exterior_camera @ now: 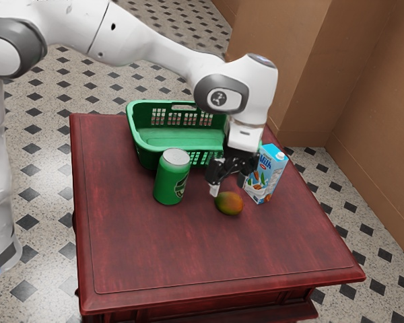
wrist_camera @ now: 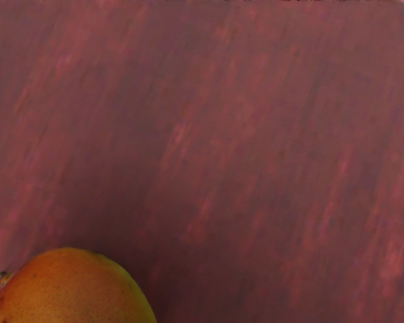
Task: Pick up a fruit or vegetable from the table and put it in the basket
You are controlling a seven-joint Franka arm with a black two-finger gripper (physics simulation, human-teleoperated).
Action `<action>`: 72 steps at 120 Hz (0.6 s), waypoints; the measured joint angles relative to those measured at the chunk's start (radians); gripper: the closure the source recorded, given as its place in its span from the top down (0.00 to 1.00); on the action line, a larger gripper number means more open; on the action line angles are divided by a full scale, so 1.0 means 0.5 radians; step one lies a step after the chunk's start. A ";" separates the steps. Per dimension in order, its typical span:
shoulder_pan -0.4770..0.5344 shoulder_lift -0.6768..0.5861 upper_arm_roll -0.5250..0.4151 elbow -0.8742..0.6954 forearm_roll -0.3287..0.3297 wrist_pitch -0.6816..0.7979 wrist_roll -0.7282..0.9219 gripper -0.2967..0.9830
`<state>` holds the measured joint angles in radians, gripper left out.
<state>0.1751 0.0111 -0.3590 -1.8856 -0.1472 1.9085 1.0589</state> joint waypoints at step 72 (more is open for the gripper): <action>0.240 0.118 0.004 -0.058 0.020 0.144 -0.022 0.77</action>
<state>0.2952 0.0702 -0.3572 -1.9148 -0.1371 1.9803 1.0480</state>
